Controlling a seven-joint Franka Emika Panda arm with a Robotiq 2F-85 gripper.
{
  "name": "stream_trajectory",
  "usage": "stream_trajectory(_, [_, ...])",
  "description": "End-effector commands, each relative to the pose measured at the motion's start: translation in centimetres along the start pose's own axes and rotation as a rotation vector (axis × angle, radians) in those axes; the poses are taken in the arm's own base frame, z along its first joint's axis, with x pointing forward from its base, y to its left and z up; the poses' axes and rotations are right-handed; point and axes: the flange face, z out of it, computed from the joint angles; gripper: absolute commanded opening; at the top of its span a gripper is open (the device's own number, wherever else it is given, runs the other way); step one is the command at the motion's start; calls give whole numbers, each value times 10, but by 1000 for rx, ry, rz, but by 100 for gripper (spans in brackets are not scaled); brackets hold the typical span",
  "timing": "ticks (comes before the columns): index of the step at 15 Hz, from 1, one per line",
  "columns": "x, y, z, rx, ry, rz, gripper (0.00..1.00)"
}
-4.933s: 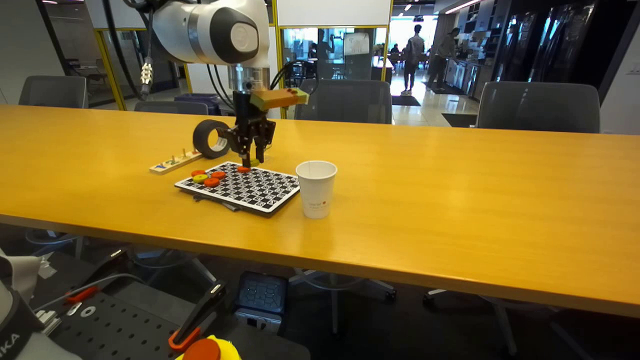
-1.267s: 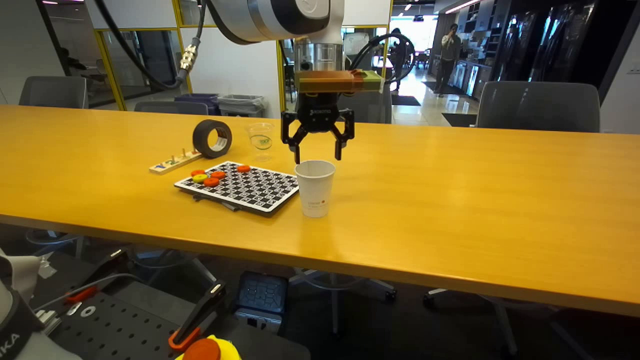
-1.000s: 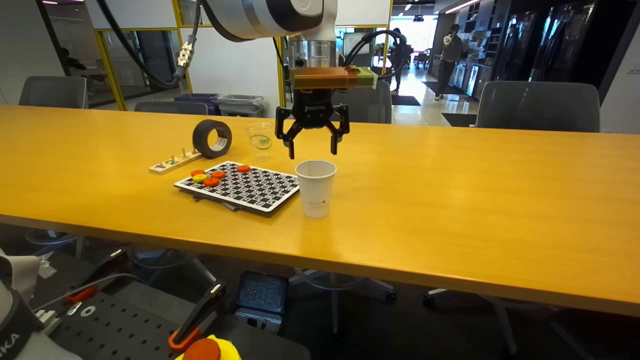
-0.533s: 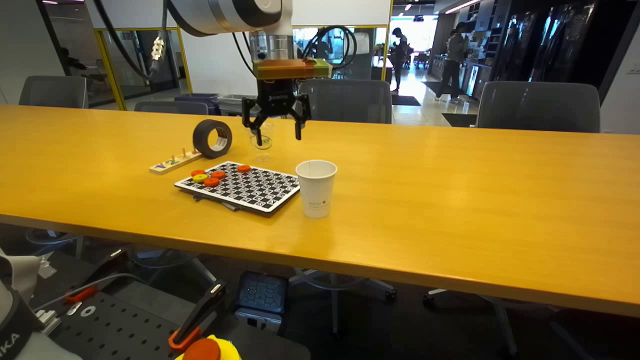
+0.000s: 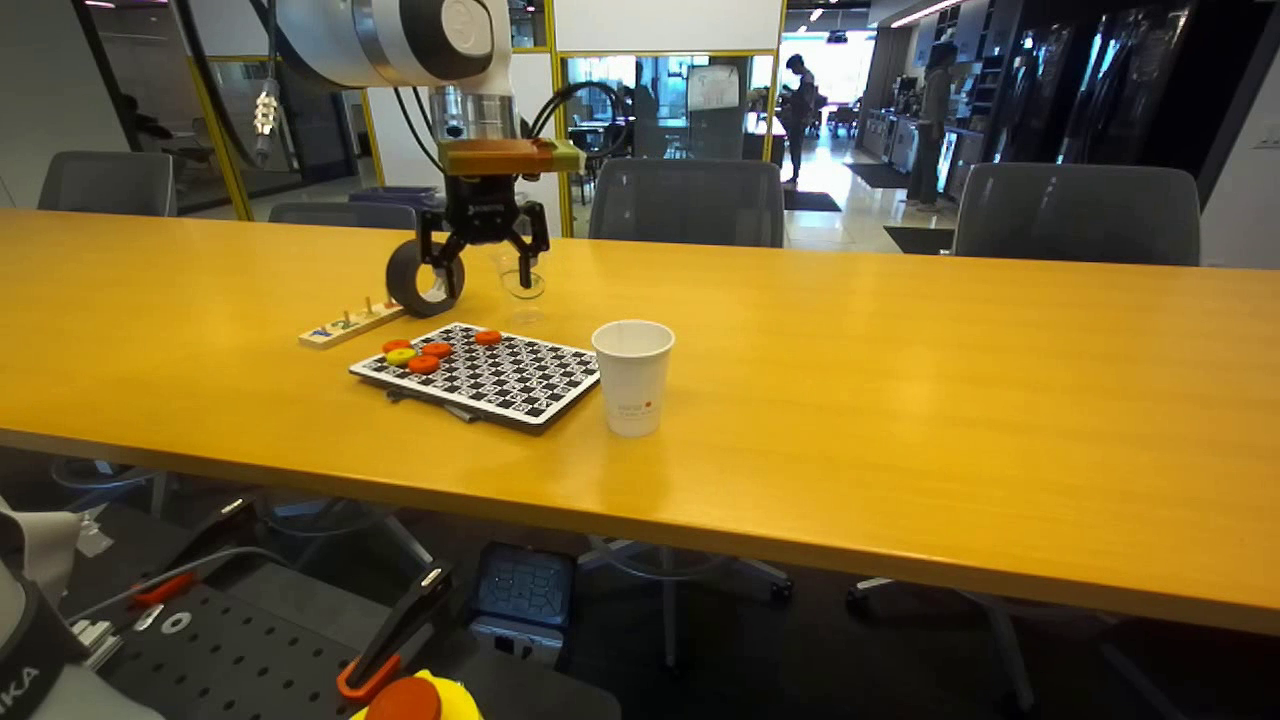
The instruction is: Put two orange rings in the white cup and the rest in the clear cup
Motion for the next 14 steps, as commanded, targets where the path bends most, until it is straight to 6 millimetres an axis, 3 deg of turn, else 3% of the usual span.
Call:
stream_trajectory(1, [12, -12, 15, 27, 25, -1, 100])
stream_trajectory(9, [31, -52, 60, 23, 92, 6, 100])
stream_trajectory(14, [37, -75, 75, 12, 97, -6, 100])
